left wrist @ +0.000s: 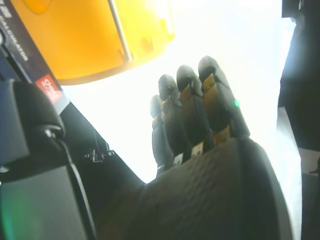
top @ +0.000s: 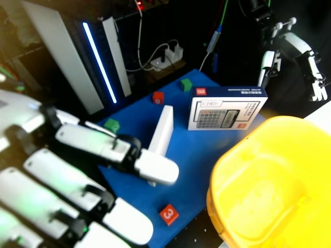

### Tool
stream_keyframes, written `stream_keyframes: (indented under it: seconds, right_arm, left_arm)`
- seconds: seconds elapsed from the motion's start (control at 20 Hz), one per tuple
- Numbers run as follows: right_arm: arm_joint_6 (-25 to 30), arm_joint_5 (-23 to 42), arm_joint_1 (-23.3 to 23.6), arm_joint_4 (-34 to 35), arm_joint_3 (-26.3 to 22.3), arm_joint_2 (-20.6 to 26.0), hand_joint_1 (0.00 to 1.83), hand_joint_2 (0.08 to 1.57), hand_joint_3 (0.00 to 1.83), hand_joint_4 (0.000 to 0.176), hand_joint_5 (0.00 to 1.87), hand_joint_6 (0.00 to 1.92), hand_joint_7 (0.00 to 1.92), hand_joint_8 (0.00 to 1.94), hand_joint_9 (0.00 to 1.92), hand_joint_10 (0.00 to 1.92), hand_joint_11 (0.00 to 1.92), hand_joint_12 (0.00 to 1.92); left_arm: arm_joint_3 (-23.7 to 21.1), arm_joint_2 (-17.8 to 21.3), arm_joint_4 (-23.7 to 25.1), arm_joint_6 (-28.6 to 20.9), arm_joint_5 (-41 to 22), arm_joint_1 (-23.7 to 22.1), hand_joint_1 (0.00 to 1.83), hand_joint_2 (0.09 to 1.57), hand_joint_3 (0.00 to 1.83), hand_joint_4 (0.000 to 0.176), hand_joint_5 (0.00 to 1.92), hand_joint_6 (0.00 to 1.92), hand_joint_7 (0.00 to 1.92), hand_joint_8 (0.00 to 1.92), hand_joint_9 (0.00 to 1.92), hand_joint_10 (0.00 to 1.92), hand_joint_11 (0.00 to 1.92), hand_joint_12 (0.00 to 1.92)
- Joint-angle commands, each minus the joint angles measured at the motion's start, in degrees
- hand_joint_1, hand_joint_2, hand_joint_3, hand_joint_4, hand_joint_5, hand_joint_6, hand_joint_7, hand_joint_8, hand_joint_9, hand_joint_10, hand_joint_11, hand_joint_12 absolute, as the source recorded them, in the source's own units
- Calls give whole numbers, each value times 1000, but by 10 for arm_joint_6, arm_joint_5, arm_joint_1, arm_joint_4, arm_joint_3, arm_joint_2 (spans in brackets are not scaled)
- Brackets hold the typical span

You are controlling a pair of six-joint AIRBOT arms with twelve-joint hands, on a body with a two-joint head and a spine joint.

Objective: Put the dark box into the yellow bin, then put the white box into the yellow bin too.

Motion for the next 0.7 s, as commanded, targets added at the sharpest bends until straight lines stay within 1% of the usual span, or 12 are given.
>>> stream_keyframes:
  seconds: [0.0, 0.1, 0.15, 0.2, 0.3, 0.35, 0.4, 0.45, 0.5, 0.55, 0.6, 0.65]
  right_arm:
    - [0, 68, 6, 4, 2, 0, 51, 1043, 7, 0, 278, 10, 208, 6, 159, 17, 1, 299]
    - [0, 68, 6, 4, 1, 0, 57, 1023, 0, 0, 283, 8, 232, 11, 190, 22, 31, 312]
    - [0, 68, 6, 4, 1, 0, 61, 1034, 2, 0, 277, 4, 229, 8, 187, 18, 23, 311]
    - [0, 68, 6, 4, 1, 0, 42, 1050, 8, 0, 278, 3, 231, 7, 194, 17, 33, 317]
    - [0, 68, 3, 5, 1, 2, 15, 1091, 20, 0, 286, 4, 241, 7, 204, 15, 37, 322]
    - [0, 68, 1, 6, 0, 2, 2, 1110, 23, 0, 292, 6, 247, 8, 208, 14, 35, 323]
    - [0, 68, 1, 7, 0, 2, 0, 1128, 9, 0, 298, 3, 254, 4, 214, 8, 37, 329]
    - [0, 68, 1, 7, 0, 2, 0, 1135, 8, 0, 299, 2, 247, 0, 206, 2, 30, 327]
    - [0, 68, 1, 8, 0, 3, 0, 1142, 9, 0, 301, 2, 246, 0, 205, 1, 25, 327]
    - [0, 68, -1, 8, -1, 3, 0, 1133, 3, 0, 288, 0, 232, 0, 194, 0, 20, 327]
    - [0, 68, -2, 9, -1, 3, 0, 1144, 8, 0, 278, 0, 227, 0, 193, 0, 20, 329]
    - [0, 68, -3, 10, -1, 3, 0, 1145, 8, 0, 271, 0, 225, 0, 191, 0, 19, 330]
  left_arm:
    - [5, 0, -17, -5, -67, -6, 0, 1109, 8, 8, 158, 6, 142, 3, 66, 7, 4, 6]
    - [5, 0, -17, -5, -66, -6, 0, 1097, 1, 12, 164, 6, 147, 4, 62, 4, 8, 5]
    - [5, 0, -17, -5, -65, -6, 0, 1108, 6, 8, 169, 8, 151, 5, 62, 3, 6, 5]
    - [5, 0, -17, -5, -64, -6, 0, 1097, 0, 13, 178, 11, 151, 5, 69, 6, 15, 9]
    - [5, 1, -13, -6, -63, -6, 10, 1093, 0, 15, 189, 11, 167, 8, 82, 9, 28, 13]
    - [5, 1, -12, -7, -64, -6, 37, 1104, 3, 13, 184, 7, 172, 8, 99, 12, 40, 18]
    - [5, 2, -8, -12, -65, -6, 57, 1102, 1, 0, 166, 1, 160, 2, 95, 8, 37, 17]
    - [6, 4, 2, -30, -70, -5, 102, 1050, 0, 0, 142, 0, 132, 0, 83, 2, 35, 15]
    - [5, 7, 9, -42, -78, -5, 81, 1003, 0, 3, 156, 2, 165, 3, 101, 3, 53, 22]
    - [1, 12, 12, -47, -87, -5, 89, 983, 0, 24, 157, 1, 183, 8, 107, 4, 40, 16]
    - [-5, 19, 12, -47, -95, -5, 71, 983, 0, 61, 144, 0, 195, 10, 103, 1, 33, 14]
    - [-10, 25, 12, -47, -101, -5, 94, 956, 0, 66, 134, 0, 195, 8, 69, 0, 6, 2]
